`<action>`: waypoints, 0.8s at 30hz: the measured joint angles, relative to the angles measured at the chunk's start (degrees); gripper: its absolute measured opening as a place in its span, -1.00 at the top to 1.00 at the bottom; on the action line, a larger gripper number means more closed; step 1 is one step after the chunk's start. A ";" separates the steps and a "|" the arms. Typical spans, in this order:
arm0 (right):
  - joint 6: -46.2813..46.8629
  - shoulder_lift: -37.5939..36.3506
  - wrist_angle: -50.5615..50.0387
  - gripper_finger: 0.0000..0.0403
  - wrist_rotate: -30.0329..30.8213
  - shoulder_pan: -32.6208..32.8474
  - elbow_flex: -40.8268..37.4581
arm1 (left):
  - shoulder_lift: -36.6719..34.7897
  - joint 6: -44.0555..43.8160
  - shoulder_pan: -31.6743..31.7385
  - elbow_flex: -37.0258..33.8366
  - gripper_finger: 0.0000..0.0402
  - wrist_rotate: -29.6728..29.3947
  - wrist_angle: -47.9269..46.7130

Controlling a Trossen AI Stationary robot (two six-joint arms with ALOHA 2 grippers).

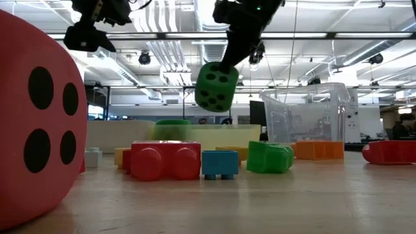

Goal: Pick & Place Toys
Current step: Put the green dice into the yellow bin

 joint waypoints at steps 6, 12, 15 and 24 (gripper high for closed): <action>-2.99 2.36 0.40 0.64 4.14 -1.47 3.41 | -2.33 0.03 0.00 0.00 -0.42 -2.27 -1.15; -3.07 4.31 0.54 0.64 7.81 -3.13 3.44 | -2.54 0.80 -0.01 0.00 -0.42 -2.43 -1.46; -4.22 6.20 0.95 0.66 8.89 -3.23 3.45 | -2.54 1.04 0.01 -0.02 -0.42 -2.43 -1.64; -4.52 9.84 2.67 0.66 16.58 -3.23 3.45 | -2.55 1.24 0.00 -0.07 -0.42 -2.43 -2.29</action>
